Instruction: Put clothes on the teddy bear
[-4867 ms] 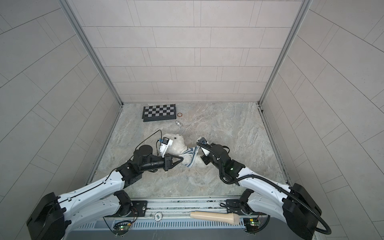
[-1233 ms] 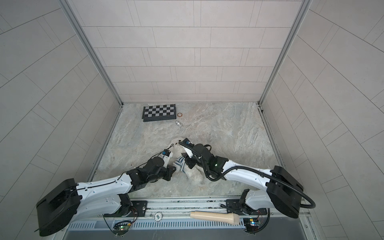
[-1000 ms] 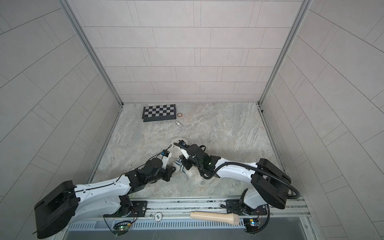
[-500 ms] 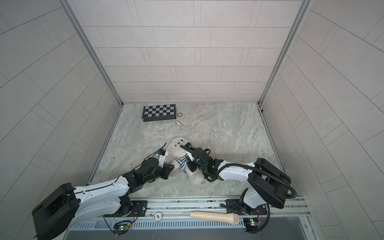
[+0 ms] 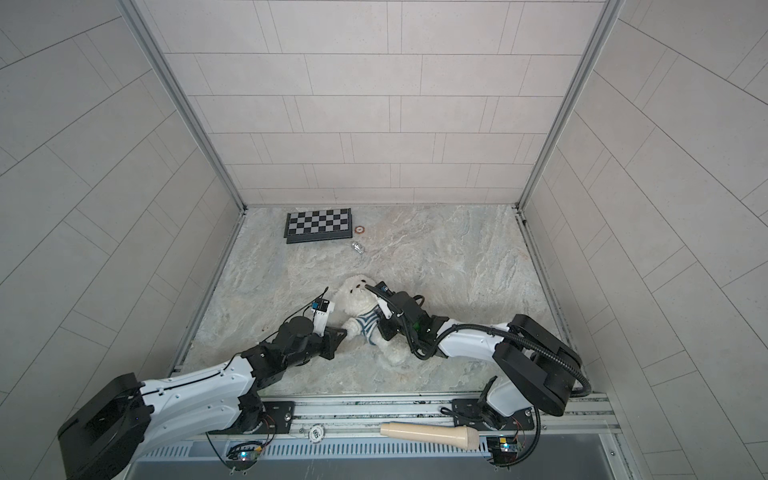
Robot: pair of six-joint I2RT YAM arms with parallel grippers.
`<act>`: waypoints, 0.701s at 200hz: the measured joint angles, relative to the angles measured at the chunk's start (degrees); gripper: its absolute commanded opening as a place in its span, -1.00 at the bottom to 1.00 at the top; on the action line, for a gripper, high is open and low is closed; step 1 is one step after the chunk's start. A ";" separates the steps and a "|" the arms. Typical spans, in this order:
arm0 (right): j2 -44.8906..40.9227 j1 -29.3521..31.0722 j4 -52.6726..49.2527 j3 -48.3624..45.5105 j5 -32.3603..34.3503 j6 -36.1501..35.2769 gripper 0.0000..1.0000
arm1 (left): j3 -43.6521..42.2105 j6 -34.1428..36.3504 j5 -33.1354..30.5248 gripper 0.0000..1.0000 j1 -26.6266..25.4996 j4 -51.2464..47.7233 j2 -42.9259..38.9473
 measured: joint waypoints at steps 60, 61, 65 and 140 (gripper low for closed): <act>-4.35 -0.22 -3.28 -1.57 -0.90 0.07 -1.00 | 0.66 -0.76 -0.76 -1.00 1.49 0.76 1.60; -4.39 -0.22 -3.28 -1.62 -0.90 0.07 -1.00 | 0.66 -0.76 -0.79 -1.00 1.55 0.76 1.60; -4.63 -0.22 -3.23 -1.92 -0.96 0.09 -1.00 | 0.66 -0.76 -0.66 -1.00 1.95 0.87 1.64; -5.18 -0.11 -2.86 -2.69 -1.66 0.55 -1.00 | 0.90 -0.66 -0.11 -1.00 3.80 4.07 5.77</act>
